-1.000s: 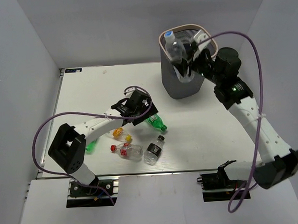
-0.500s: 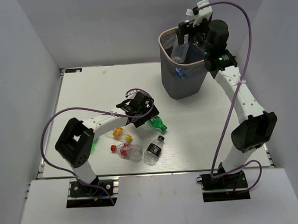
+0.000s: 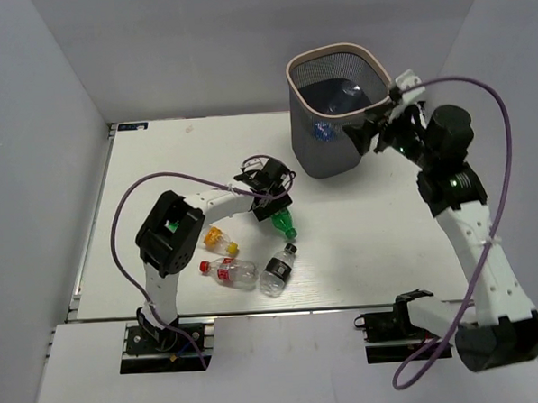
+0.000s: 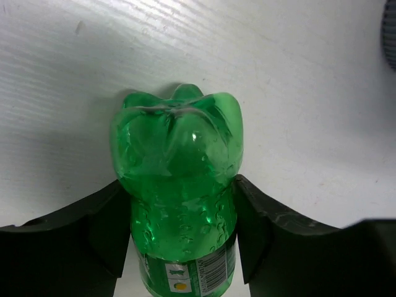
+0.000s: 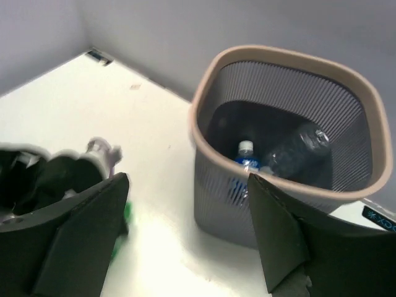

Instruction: Put the plastic bottles in the bin

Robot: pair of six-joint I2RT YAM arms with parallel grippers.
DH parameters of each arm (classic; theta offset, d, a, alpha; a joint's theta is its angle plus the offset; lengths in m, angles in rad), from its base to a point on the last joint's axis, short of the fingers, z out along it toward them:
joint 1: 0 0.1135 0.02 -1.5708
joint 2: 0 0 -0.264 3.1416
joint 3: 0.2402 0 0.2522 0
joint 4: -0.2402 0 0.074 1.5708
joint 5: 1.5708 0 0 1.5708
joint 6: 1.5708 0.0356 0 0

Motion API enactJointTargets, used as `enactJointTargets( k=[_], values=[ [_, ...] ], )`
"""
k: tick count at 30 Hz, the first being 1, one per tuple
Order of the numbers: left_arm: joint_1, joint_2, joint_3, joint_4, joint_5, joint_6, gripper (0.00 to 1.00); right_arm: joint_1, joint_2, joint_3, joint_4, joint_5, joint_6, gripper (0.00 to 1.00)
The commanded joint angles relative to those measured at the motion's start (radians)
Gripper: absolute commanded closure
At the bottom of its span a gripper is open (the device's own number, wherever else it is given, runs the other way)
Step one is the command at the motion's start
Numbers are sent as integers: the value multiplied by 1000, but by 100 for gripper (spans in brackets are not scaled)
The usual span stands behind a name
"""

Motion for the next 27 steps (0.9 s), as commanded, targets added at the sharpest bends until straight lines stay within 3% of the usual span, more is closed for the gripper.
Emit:
enactJointTargets(
  k=[1, 2, 4, 5, 6, 8, 10, 13, 14, 17, 23, 27],
  values=[
    [-4, -8, 25, -49, -15, 32, 41, -18, -127, -149, -51, -189, -33, 38],
    [-4, -30, 14, -48, -6, 44, 47, -21, -144, -171, -52, -190, -34, 48],
    [-13, -86, 14, -36, -38, 114, 61, -25, -193, -234, -168, -330, -147, 62],
    [-13, -154, 14, -36, -50, 136, 63, -25, -233, -252, -203, -360, -226, 81],
    [-13, -191, 14, -4, -73, 164, 67, -25, -242, -266, -319, -422, -307, 89],
    [-13, -299, 14, 39, -113, 254, 70, -22, -283, -352, -392, -443, -440, 98],
    [-13, -358, 45, 125, -113, 358, 74, -24, -296, -424, -567, -483, -690, 99],
    [-13, -407, 140, 250, -83, 492, 75, -19, -301, -510, -674, -533, -883, 78],
    [-13, -407, 161, 290, -35, 527, 75, -16, -296, -541, -687, -564, -909, 53],
    [-13, -371, 238, 430, 64, 610, 75, -4, -270, -594, -664, -582, -969, 36],
    [-13, -239, 402, 611, 160, 646, 71, 27, -156, -605, -621, -507, -991, 33],
    [-13, -102, 549, 729, 148, 562, 66, 48, -107, -622, -613, -487, -991, 33]
  ],
)
